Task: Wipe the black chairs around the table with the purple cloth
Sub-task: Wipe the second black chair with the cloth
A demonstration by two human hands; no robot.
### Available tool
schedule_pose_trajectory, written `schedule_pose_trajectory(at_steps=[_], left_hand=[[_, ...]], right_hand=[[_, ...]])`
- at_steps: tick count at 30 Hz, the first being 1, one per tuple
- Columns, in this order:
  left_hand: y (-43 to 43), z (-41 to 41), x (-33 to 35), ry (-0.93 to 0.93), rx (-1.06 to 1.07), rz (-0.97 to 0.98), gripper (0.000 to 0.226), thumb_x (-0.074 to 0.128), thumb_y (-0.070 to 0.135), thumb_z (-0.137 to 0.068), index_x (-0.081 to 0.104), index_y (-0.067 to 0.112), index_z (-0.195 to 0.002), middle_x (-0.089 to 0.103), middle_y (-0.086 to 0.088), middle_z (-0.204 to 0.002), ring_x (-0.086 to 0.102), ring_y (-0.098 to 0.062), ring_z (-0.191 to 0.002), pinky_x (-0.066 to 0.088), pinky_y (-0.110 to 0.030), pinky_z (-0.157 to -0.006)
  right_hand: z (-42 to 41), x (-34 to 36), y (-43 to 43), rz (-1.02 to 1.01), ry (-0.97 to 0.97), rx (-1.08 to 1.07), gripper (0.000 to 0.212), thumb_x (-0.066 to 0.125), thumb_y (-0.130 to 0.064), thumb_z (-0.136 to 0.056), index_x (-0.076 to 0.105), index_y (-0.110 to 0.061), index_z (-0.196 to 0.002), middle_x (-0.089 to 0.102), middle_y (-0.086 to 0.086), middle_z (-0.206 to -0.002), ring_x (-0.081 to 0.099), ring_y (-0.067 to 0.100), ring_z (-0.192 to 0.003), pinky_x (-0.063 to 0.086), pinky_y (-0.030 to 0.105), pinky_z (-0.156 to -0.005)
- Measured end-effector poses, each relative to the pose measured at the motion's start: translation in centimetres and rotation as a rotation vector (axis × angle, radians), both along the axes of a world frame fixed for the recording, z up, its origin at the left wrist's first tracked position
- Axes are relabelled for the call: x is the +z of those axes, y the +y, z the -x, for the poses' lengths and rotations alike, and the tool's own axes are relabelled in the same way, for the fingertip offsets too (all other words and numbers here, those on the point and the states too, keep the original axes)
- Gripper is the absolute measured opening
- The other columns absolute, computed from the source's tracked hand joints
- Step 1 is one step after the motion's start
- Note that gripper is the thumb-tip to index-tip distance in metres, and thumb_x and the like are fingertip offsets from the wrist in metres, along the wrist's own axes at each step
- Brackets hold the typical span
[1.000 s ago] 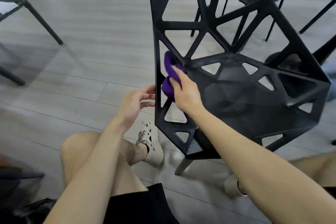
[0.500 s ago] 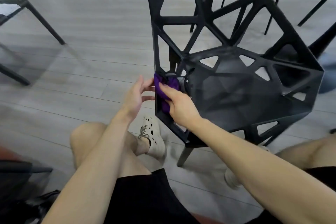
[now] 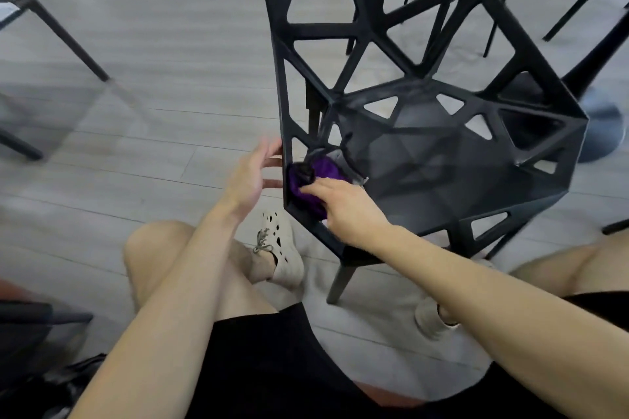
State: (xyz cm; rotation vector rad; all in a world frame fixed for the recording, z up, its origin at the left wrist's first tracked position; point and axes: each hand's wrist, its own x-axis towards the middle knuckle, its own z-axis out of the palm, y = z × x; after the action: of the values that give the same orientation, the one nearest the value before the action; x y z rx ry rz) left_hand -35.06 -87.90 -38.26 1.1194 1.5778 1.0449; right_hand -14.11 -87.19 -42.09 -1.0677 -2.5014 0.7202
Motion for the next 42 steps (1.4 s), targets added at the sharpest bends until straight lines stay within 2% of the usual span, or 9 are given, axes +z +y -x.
schedule_pose_trajectory(at_steps=[5,9,13,16,20,25,31,36,42], left_hand=[[-0.1,-0.8,-0.6,0.114,0.036,0.012,0.048,0.041,0.009,-0.113,0.053,0.024,-0.156,0.062,0.000,-0.146,0.069,-0.006,-0.113,0.063,-0.030,-0.082],[0.6,0.6,-3.6,0.354,0.021,0.048,0.061,0.044,0.038,-0.099,0.046,0.043,-0.160,0.067,0.011,-0.141,0.064,-0.015,-0.129,0.047,-0.048,-0.118],[-0.3,-1.5,-2.6,0.430,-0.030,0.077,0.066,0.042,0.026,-0.108,0.023,0.047,-0.168,0.074,0.010,-0.123,0.070,-0.021,-0.106,0.055,-0.042,-0.101],[-0.6,-3.1,-2.5,0.424,0.004,0.056,0.067,0.034,0.017,-0.115,0.006,0.041,-0.171,0.072,0.010,-0.127,0.074,-0.018,-0.099,0.053,-0.032,-0.093],[-0.4,-3.5,-3.1,0.368,0.062,0.033,0.066,0.031,0.015,-0.115,0.006,0.040,-0.171,0.072,0.005,-0.127,0.076,-0.017,-0.093,0.056,-0.027,-0.092],[-0.2,-2.1,-4.1,0.367,0.057,0.035,0.067,0.037,0.019,-0.111,0.015,0.044,-0.169,0.076,0.018,-0.119,0.069,-0.016,-0.116,0.047,-0.037,-0.113],[-0.3,-1.2,-3.4,0.237,0.034,0.021,0.066,0.047,0.013,-0.112,0.026,0.041,-0.168,0.079,0.020,-0.113,0.072,-0.011,-0.114,0.052,-0.029,-0.105],[-0.5,-1.2,-2.7,0.058,0.076,0.024,0.065,0.049,0.003,-0.111,0.036,0.035,-0.166,0.082,0.011,-0.109,0.074,-0.012,-0.094,0.060,-0.039,-0.098],[-0.3,-1.1,-3.5,0.203,0.054,0.015,0.068,0.050,0.011,-0.109,0.032,0.045,-0.165,0.081,0.016,-0.109,0.069,-0.001,-0.088,0.055,-0.033,-0.093]], right_hand=[[-1.4,0.9,0.2,-0.017,0.091,-0.022,0.054,0.062,-0.002,-0.091,0.068,-0.022,-0.141,0.067,0.001,-0.143,0.061,0.025,-0.132,0.050,0.042,-0.109],[0.4,-1.8,-1.8,-0.070,0.107,0.067,0.064,0.058,0.006,-0.087,0.069,-0.021,-0.144,0.062,0.005,-0.151,0.052,0.028,-0.146,0.042,0.047,-0.120],[-6.7,-2.9,-2.2,-0.218,0.007,0.315,0.051,0.054,-0.008,-0.090,0.074,-0.022,-0.135,0.066,0.000,-0.146,0.045,0.022,-0.153,0.037,0.054,-0.123],[-9.2,-1.6,-1.5,-0.199,0.017,0.258,0.060,0.061,-0.033,-0.096,0.055,-0.028,-0.156,0.052,-0.003,-0.162,0.032,0.014,-0.160,0.022,0.047,-0.131],[-5.4,-3.4,-1.6,-0.158,-0.067,0.002,0.057,0.050,-0.057,-0.105,0.049,-0.036,-0.158,0.016,0.005,-0.179,0.006,0.020,-0.167,0.007,0.059,-0.133],[-0.2,-4.7,-2.4,-0.160,0.061,-0.052,0.055,0.060,-0.039,-0.101,0.055,-0.023,-0.153,0.051,0.004,-0.163,0.035,0.026,-0.158,0.020,0.055,-0.129],[-7.4,-5.5,-1.9,-0.234,-0.107,0.103,0.059,0.049,-0.060,-0.107,0.040,-0.045,-0.163,0.019,-0.002,-0.179,0.004,0.021,-0.167,0.006,0.065,-0.131],[-2.9,-5.9,-1.6,-0.261,0.090,0.035,0.045,0.058,-0.037,-0.108,0.061,-0.027,-0.151,0.054,0.004,-0.160,0.039,0.028,-0.156,0.029,0.055,-0.125],[-0.8,-5.1,1.9,-0.237,0.175,0.014,0.039,0.065,-0.035,-0.106,0.069,-0.025,-0.143,0.071,0.003,-0.132,0.063,0.025,-0.125,0.046,0.049,-0.105]])
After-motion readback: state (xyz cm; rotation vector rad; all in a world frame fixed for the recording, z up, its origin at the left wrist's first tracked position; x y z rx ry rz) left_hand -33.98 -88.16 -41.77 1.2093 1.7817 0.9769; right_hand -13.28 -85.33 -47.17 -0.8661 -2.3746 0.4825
